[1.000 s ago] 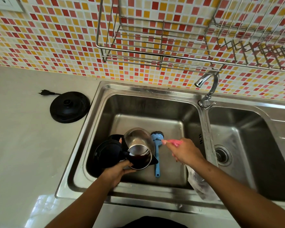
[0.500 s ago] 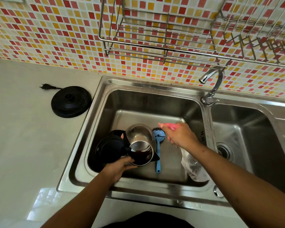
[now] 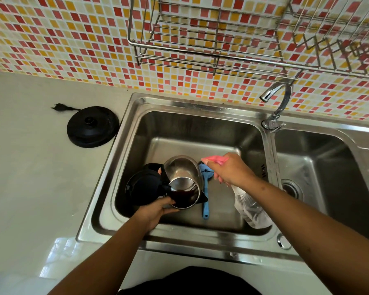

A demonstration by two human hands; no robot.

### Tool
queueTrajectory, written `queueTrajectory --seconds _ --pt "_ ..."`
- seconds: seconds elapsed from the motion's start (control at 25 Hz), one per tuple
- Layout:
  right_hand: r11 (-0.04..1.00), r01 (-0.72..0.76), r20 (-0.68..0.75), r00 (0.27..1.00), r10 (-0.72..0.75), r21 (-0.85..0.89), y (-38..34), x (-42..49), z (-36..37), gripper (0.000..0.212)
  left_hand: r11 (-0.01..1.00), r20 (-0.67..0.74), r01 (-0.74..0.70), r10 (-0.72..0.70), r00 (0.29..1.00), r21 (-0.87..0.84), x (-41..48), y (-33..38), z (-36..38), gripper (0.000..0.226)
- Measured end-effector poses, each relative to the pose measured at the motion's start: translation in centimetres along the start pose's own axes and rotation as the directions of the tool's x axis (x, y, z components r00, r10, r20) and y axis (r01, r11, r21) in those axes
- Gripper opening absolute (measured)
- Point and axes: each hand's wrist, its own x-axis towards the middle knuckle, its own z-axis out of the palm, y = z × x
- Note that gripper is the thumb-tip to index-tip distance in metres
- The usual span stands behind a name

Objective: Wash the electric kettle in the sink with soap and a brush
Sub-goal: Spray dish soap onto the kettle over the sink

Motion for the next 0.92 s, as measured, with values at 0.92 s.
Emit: queueTrajectory --seconds 0.92 --pt "0.997 -0.018 -0.134 0.991 0.027 0.069 0.4 2.7 -0.8 0.031 0.996 -0.05 0.016 -0.012 0.999 0.093 -0.6 0.2 0.2 0.036"
